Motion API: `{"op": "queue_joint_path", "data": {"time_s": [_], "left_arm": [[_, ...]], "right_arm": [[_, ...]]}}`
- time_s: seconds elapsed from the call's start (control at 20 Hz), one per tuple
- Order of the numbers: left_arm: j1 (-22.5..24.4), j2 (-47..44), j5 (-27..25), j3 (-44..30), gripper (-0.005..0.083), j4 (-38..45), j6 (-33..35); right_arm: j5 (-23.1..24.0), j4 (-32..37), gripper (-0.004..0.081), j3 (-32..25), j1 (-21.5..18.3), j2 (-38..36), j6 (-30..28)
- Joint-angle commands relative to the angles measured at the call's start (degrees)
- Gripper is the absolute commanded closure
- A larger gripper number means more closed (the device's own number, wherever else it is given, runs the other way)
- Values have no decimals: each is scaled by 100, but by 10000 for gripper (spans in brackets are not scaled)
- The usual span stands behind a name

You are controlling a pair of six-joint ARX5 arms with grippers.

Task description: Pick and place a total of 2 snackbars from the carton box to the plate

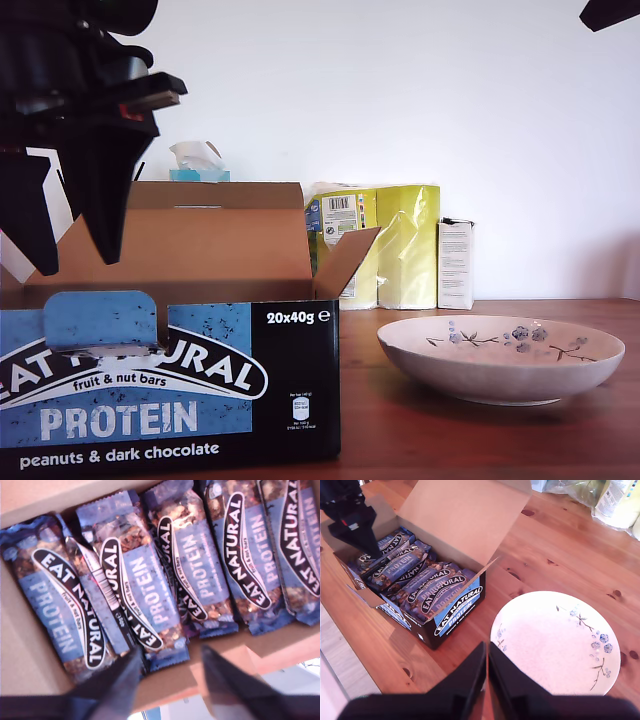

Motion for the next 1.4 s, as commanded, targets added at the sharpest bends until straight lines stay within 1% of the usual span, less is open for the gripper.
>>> {"op": "queue_joint_path", "data": {"time_s": [0.0, 0.1, 0.4, 0.55, 0.65, 0.9, 1.05, 1.1, 1.25, 1.35], "left_arm": [[-22, 120, -63, 48, 269, 157, -118], [-26, 238, -59, 48, 271, 356, -219], [-26, 752, -76, 48, 274, 581, -221], [-26, 879, -225, 48, 274, 704, -219], [-24, 951, -365, 48, 274, 721, -212], [-20, 1185, -404, 46, 274, 723, -197], [-20, 1272, -649, 46, 274, 723, -199], [-20, 1294, -651, 46, 274, 717, -197], [-20, 1384, -811, 46, 274, 568, -197], [-20, 1447, -813, 46, 274, 509, -197]], "right_arm": [[-2, 44, 783, -31, 26, -4, -13], [-2, 61, 783, -31, 26, -4, -13], [-4, 85, 783, -31, 26, -4, -11], [-7, 81, 783, -31, 26, -4, -11], [-7, 83, 783, -31, 28, -4, -11], [-7, 83, 783, -31, 26, -4, -11], [-7, 83, 783, -31, 26, -4, -11], [-7, 85, 783, -31, 26, -4, -11], [-7, 85, 783, -31, 26, -4, -11], [-7, 85, 783, -31, 28, -4, -11]]}}
